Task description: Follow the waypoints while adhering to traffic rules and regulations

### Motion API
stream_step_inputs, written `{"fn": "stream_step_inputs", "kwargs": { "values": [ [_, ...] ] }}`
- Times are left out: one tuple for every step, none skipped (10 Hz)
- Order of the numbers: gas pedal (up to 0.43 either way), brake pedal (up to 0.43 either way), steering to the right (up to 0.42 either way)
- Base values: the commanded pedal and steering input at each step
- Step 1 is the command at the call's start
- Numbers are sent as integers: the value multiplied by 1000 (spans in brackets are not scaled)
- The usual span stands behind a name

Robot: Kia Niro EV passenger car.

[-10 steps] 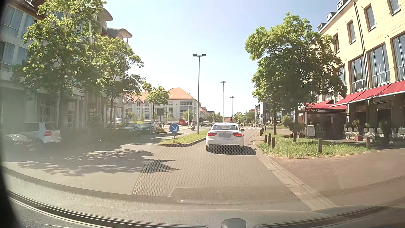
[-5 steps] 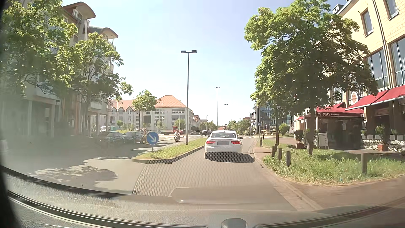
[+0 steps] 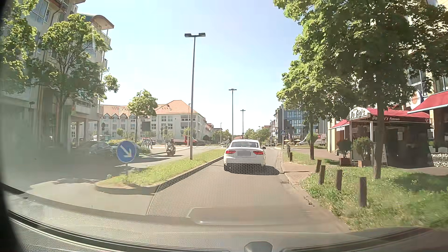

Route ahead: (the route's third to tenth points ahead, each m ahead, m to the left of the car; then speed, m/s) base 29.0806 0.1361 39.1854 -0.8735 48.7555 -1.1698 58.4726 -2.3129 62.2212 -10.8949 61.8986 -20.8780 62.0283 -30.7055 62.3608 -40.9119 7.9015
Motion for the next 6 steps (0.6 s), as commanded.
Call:
{"fn": "stream_step_inputs", "kwargs": {
  "values": [
    [59, 30, 31],
    [59, 30, 31],
    [59, 24, 31],
    [59, 30, 31],
    [59, 30, 31],
    [59, 24, 31]
  ]
}}
